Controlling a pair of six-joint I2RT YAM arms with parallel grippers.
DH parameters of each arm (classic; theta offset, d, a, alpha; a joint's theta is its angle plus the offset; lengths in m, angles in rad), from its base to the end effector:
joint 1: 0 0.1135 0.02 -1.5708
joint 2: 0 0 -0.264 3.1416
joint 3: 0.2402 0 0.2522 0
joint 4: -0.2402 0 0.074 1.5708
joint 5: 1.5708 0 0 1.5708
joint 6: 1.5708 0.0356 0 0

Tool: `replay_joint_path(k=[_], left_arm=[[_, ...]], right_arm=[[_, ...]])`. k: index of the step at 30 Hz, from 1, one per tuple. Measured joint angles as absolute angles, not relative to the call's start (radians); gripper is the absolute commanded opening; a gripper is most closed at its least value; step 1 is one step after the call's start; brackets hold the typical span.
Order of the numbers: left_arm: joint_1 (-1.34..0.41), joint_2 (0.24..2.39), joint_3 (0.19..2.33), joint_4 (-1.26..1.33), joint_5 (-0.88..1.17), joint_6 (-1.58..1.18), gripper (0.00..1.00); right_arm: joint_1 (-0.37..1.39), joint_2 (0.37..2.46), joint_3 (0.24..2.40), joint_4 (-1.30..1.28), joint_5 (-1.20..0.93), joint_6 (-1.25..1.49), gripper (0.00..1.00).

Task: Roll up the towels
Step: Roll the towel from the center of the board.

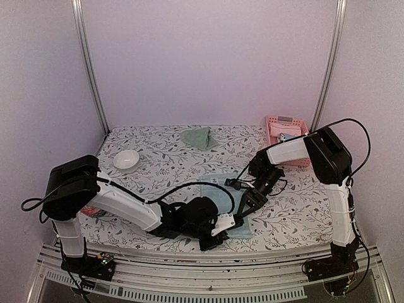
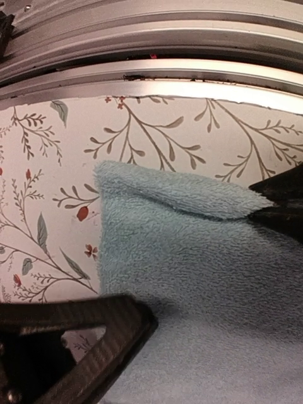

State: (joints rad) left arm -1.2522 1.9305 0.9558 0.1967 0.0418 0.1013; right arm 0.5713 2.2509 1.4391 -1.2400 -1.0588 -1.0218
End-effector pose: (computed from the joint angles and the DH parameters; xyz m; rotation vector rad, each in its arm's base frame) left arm 0.1170 -0.3596 0.1147 1.5396 1.8826 -0.5966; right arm 0.2825 0.2185 0.1013 1.5312 -1.9975 -1.5573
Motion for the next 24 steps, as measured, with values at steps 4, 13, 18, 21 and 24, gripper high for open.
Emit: replay_joint_path(k=[4,13,18,21,24], left_arm=[[-1.251,1.93,0.956,0.196,0.079,0.06,0.0],[-1.245,1.924,0.931,0.222,0.13,-0.046,0.0],[-1.222,1.922,0.919,0.242,0.177,-0.117,0.0],[-1.196,1.927,0.921,0.241,0.232,-0.155,0.0],[-1.149,1.965,0.954,0.237,0.344,-0.202,0.0]], right_arm=[[0.508,2.255,1.531,-1.205,-1.07,-0.959,0.13],[0.498,2.327,1.594,-1.004,-0.942,-0.664,0.1],[0.502,2.323,1.598,-0.993,-0.948,-0.61,0.14],[0.5,2.271,1.566,-0.965,-0.934,-0.62,0.17],[0.488,2.11,1.456,-0.891,-0.921,-0.627,0.18]])
